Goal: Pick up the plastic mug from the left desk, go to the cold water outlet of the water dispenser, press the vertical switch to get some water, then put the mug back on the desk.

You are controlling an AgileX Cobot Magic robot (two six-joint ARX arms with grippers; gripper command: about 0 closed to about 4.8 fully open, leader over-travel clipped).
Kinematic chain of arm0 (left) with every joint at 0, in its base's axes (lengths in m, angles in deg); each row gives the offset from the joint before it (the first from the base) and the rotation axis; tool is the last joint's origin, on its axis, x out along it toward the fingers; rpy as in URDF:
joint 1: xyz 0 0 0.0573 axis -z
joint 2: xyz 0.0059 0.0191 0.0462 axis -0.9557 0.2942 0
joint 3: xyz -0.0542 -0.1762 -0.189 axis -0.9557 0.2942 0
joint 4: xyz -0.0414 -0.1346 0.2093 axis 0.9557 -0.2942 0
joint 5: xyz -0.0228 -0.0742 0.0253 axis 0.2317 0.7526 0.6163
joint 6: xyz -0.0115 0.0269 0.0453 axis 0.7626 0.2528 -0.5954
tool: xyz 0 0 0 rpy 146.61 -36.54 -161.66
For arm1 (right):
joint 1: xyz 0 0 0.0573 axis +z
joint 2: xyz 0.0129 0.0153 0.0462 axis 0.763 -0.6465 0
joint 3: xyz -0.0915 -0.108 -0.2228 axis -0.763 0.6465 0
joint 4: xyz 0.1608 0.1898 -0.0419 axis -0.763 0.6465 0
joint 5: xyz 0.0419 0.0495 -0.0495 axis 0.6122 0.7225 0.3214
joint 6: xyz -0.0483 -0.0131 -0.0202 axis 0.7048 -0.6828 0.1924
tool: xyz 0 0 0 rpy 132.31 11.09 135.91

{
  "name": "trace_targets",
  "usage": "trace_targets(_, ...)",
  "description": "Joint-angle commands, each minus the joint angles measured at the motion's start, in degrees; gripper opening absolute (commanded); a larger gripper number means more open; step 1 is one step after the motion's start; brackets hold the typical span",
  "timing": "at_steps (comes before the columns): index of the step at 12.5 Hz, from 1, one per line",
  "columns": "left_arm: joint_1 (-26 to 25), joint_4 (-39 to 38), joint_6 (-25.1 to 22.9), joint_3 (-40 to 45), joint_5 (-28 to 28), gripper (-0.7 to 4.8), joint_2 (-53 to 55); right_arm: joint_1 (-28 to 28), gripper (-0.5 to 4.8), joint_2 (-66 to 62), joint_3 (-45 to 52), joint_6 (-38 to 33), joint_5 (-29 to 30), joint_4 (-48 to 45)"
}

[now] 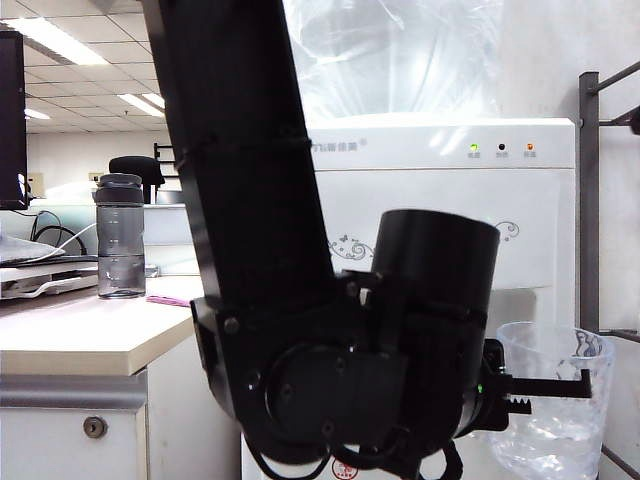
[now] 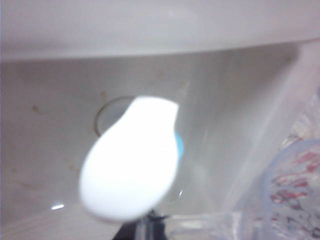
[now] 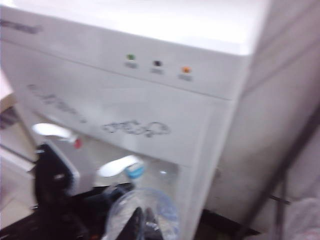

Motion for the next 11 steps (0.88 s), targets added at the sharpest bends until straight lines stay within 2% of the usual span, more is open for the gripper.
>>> trace_targets(1, 0.22, 2.67, -0.50, -0.07, 0.22, 0.02, -2.19, -0.07, -0.01, 1.97, -0.26, 0.00, -2.78, -1.05)
trace_targets(11, 2.32, 2.43, -1.29, 2.19, 0.44, 0.02, -4.00, -0.11, -0.01, 10.14, -0.24, 0.00, -4.72, 0.74)
